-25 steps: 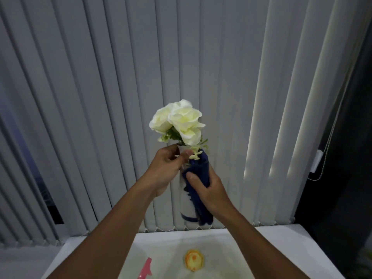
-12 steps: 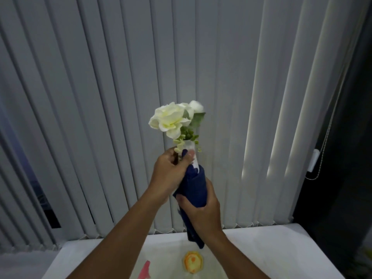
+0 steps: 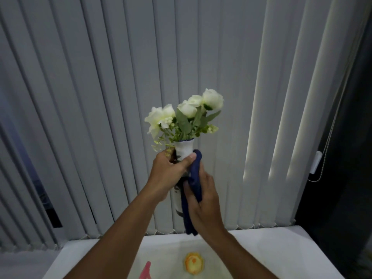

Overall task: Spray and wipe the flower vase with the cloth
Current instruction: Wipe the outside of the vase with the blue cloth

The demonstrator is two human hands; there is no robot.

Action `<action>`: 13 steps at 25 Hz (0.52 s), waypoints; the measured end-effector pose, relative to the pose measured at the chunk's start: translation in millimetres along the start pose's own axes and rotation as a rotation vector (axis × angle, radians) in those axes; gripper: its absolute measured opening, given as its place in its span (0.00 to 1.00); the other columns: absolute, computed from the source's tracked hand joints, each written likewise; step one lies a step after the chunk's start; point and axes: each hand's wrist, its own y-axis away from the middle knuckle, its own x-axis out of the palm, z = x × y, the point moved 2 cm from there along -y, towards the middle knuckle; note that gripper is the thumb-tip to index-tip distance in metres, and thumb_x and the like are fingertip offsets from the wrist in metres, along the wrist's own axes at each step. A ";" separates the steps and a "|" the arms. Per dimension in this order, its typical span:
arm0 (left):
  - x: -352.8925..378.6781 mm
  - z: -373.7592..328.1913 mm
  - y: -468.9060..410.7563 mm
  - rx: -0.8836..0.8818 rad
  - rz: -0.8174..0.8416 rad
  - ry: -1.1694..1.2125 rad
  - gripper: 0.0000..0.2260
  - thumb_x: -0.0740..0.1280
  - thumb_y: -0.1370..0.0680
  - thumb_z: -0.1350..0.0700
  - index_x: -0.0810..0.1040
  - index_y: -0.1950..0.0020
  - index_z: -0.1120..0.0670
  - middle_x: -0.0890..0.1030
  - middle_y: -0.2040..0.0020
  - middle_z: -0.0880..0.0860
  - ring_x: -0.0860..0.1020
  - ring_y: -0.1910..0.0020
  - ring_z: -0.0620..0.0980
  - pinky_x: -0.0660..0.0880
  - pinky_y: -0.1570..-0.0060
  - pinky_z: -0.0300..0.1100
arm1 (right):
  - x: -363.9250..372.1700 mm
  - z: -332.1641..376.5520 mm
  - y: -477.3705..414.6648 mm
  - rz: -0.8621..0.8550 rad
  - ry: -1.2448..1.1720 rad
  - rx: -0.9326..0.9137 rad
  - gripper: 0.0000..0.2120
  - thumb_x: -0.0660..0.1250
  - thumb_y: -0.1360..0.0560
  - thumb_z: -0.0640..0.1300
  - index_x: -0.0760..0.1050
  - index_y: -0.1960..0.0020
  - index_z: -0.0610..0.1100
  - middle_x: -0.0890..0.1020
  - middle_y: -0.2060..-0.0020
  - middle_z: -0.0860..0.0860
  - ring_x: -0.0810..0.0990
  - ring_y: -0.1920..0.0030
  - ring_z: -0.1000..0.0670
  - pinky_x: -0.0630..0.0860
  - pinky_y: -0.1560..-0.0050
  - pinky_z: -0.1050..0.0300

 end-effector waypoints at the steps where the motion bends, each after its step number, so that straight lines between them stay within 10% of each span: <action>1: 0.0 0.9 0.7 -0.014 0.052 0.028 0.08 0.76 0.24 0.55 0.84 0.46 0.48 0.89 0.51 0.49 0.87 0.50 0.48 0.83 0.47 0.48 | -3.9 5.7 -10.0 0.017 -0.037 0.021 0.21 0.65 0.19 0.48 0.68 0.27 0.51 0.80 0.43 0.49 0.83 0.50 0.58 0.79 0.56 0.64; 8: -10.1 -3.4 -0.2 -0.046 0.100 0.283 0.06 0.73 0.23 0.62 0.85 0.47 0.56 0.89 0.53 0.53 0.87 0.54 0.51 0.83 0.54 0.41 | -24.7 -13.1 -13.8 0.262 -0.161 0.154 0.37 0.79 0.30 0.44 0.66 0.26 0.55 0.82 0.39 0.55 0.82 0.41 0.52 0.82 0.46 0.58; 13: 0.5 14.3 6.9 -0.081 0.033 0.194 0.08 0.73 0.22 0.51 0.85 0.45 0.51 0.89 0.51 0.52 0.87 0.50 0.53 0.84 0.50 0.46 | -14.9 -18.9 0.4 0.130 -0.155 0.149 0.38 0.80 0.33 0.44 0.68 0.28 0.57 0.83 0.42 0.56 0.84 0.43 0.52 0.83 0.47 0.56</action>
